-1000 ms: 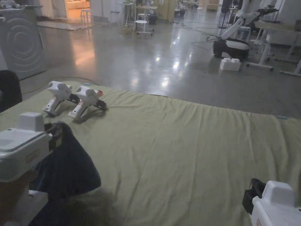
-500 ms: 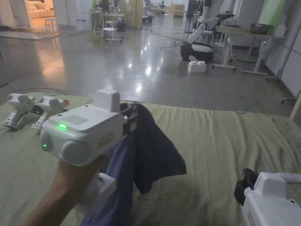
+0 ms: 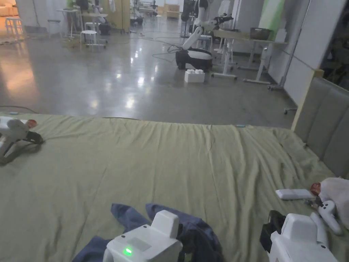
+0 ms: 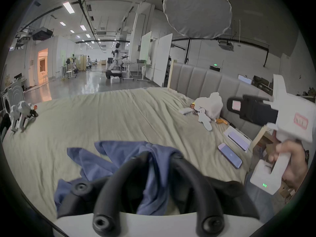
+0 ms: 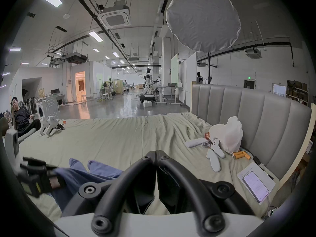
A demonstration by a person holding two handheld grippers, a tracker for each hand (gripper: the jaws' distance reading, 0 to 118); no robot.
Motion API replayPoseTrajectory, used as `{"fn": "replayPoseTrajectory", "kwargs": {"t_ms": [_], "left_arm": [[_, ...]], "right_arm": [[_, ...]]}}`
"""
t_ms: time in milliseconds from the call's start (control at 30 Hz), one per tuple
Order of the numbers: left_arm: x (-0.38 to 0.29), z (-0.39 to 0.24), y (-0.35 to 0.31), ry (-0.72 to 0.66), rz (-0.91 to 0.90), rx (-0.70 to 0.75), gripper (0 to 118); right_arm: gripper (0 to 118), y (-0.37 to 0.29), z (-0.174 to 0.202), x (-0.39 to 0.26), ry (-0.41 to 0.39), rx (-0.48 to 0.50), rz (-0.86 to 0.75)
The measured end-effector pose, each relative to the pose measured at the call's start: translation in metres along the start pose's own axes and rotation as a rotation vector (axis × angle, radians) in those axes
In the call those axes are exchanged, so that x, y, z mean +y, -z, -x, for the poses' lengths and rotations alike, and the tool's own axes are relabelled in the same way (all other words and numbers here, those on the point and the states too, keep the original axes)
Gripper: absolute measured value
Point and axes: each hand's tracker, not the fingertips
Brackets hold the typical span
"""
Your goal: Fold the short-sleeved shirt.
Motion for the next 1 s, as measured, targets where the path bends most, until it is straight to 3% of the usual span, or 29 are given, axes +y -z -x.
{"fn": "replayPoseTrajectory", "kwargs": {"t_ms": [33,67,133,300,467,533,600,633,667,867,1000], "left_arm": [[-0.004,0.000,-0.002,-0.006,-0.001,0.004,59],[-0.007,0.001,-0.007,-0.015,-0.005,0.019,73],[-0.006,0.008,-0.018,-0.029,-0.043,0.042,87],[0.020,0.040,-0.058,-0.092,-0.228,0.178,86],[0.043,0.068,-0.091,-0.079,-0.347,0.433,66],[0.045,0.074,-0.101,-0.066,-0.368,0.497,39],[0.045,0.079,-0.111,-0.051,-0.395,0.530,21],[0.044,0.079,-0.114,-0.040,-0.399,0.533,4],[0.043,0.078,-0.120,-0.016,-0.412,0.568,0],[0.034,0.086,-0.126,-0.008,-0.388,0.597,0],[0.023,0.116,-0.121,-0.097,-0.258,0.550,0]], "right_arm": [[0,0.000,0.000,-0.002,-0.001,0.004,0.004],[0,0.001,0.002,-0.003,-0.005,0.009,0.008],[0,0.001,0.006,-0.003,-0.010,0.022,0.009],[0,0.003,0.024,0.005,-0.015,0.062,-0.016],[0,0.005,0.054,0.020,-0.038,0.101,-0.069],[0,0.005,0.065,0.025,-0.048,0.109,-0.091],[0,0.003,0.076,0.029,-0.048,0.115,-0.117],[0,0.003,0.080,0.031,-0.046,0.118,-0.126],[0,0.002,0.083,0.033,-0.041,0.120,-0.138],[0,0.001,0.094,0.036,-0.049,0.122,-0.176],[0,0.005,0.092,0.033,-0.055,0.129,-0.154]]}}
